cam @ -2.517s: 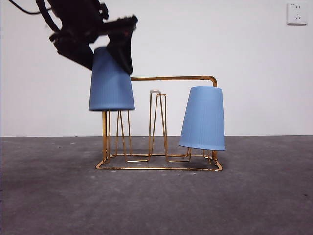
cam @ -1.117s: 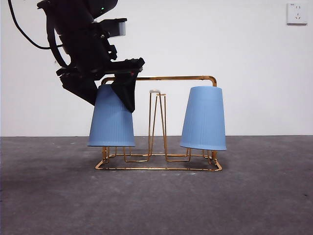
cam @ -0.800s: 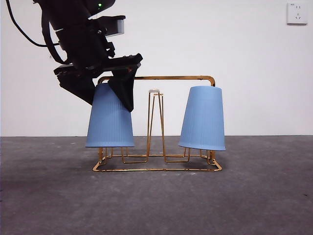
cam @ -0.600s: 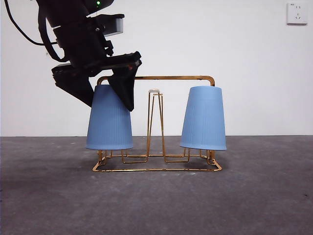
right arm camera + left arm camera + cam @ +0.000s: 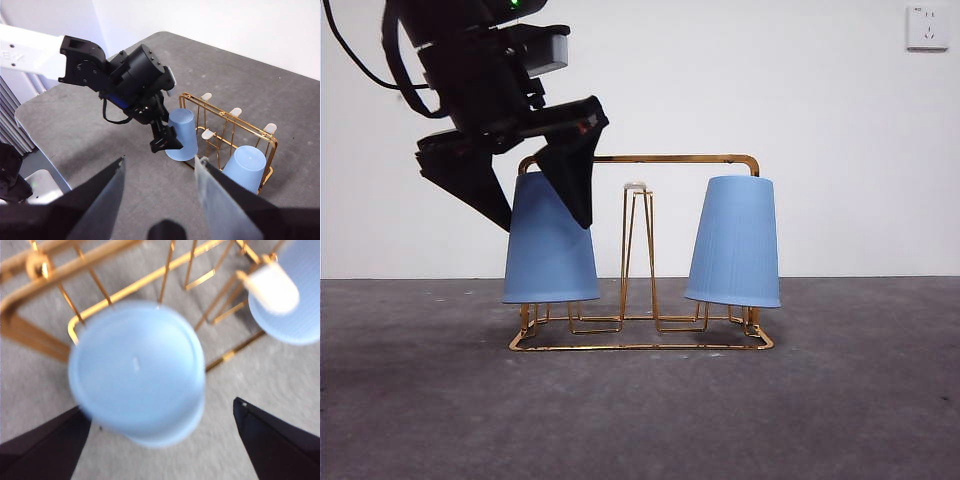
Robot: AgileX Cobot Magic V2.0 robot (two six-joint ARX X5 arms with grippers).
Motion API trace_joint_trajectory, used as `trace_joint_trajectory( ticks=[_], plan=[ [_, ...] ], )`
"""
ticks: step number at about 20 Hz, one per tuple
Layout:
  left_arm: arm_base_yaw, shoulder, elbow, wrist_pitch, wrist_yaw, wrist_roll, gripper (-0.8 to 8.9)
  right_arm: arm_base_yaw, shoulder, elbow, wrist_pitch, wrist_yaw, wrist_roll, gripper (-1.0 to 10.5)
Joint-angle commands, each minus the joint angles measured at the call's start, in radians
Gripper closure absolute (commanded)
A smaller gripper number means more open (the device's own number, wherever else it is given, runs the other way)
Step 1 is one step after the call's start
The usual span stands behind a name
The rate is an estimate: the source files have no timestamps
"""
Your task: Pick up cup 1,put cup 1 in the cup rack,pick up cup 2,put cup 2 in the cup rack
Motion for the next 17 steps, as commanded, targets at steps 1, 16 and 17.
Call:
trace_joint_trajectory(
  ticks=[1, 16, 17],
  plan=[
    [0.002, -0.034, -0.006, -0.013, 0.003, -0.007, 3.41, 0.000, -0.002, -0.001, 0.006, 0.005, -0.012, 7.1],
    [0.002, -0.286, -0.003, -0.227, 0.063, -0.032, 3.42, 0.000, 0.004, -0.001, -0.064, 0.025, -0.006, 7.1],
    [0.002, -0.307, -0.003, -0.243, 0.082, -0.039, 3.42, 0.000, 0.008, -0.001, -0.083, 0.035, -0.006, 7.1]
  ],
)
